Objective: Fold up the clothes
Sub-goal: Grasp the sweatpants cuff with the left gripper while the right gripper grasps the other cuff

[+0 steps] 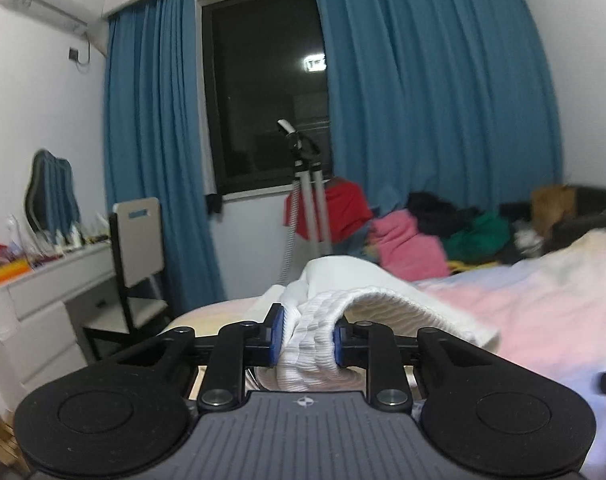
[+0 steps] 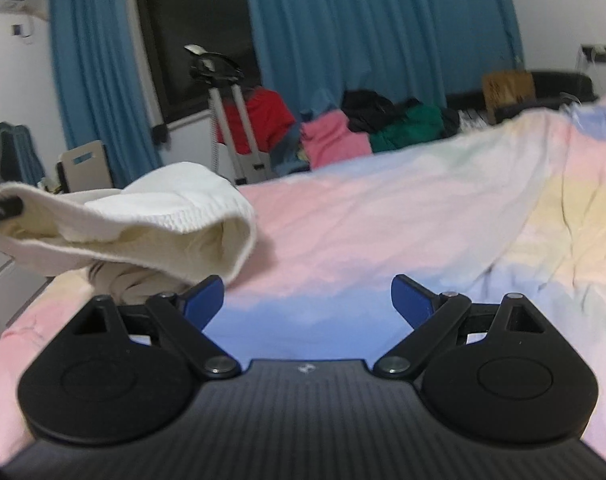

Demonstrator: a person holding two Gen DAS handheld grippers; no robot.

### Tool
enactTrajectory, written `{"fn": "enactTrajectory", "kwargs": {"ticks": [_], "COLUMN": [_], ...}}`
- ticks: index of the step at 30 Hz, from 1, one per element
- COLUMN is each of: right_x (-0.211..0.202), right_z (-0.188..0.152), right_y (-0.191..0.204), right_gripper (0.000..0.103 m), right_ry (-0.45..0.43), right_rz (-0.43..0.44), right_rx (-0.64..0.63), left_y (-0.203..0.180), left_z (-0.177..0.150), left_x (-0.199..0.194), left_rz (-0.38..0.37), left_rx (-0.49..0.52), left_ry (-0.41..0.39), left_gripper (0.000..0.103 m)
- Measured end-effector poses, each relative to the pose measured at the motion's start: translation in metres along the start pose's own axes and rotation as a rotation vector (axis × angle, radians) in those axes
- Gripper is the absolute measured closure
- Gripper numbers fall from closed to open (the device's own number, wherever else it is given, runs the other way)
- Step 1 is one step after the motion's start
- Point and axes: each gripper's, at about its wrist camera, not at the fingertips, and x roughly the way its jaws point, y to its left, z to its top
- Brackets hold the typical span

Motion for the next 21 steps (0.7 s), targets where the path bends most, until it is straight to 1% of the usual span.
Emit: {"fn": "enactTrajectory", "kwargs": {"ticks": [3, 7, 10, 11, 13, 14, 15, 16, 19, 21], "right_x": [-0.015, -0.026, -0.026, -0.024, -0.018, -0.013, -0.007, 0.001, 0.025, 0.04], "right_z": [-0.002, -0.012, -0.025, -0.03, -0.041, -0.044, -0.047, -0.049, -0.05, -0.048], "right_y": [0.018, 0.05, 0.077, 0.085, 0.097, 0.1, 0.103, 0.105, 0.105, 0.103], "right_gripper": [0.011, 0.011, 0.011, 0.011, 0.012, 0.015, 0.021, 0.024, 0.025, 0.026], "right_ry": [0.002, 0.066, 0.127, 0.141, 0.165, 0.18, 0.195, 0.215, 0.229, 0.213], "right_rz": [0.027, 0.11, 0.189, 0.194, 0.189, 0.184, 0.179, 0.167, 0.157, 0.162], "right_rx": [-0.057, -0.111, -0.183, -0.223, -0.291, -0.304, -0.314, -0.314, -0.269, -0.233], "left_y": [0.032, 0.076, 0.108, 0.119, 0.133, 0.138, 0.142, 0.145, 0.148, 0.149], "left_z": [-0.002, -0.005, -0.008, -0.008, -0.015, -0.019, -0.023, -0.028, -0.035, -0.039], "left_x": [-0.023, -0.053, -0.075, -0.083, -0.083, -0.081, -0.079, -0.079, -0.071, -0.066], "left_rz": [-0.023, -0.054, -0.078, -0.085, -0.087, -0.086, -0.078, -0.064, -0.049, -0.051], "left_rx": [-0.044, -0.103, -0.148, -0.163, -0.205, -0.228, -0.234, -0.222, -0.209, -0.206], "left_ry": [0.022, 0.052, 0.075, 0.082, 0.104, 0.115, 0.128, 0.142, 0.182, 0.204], "left_gripper": [0.082, 0.084, 0.087, 0.087, 0.087, 0.087, 0.087, 0.087, 0.086, 0.085]}}
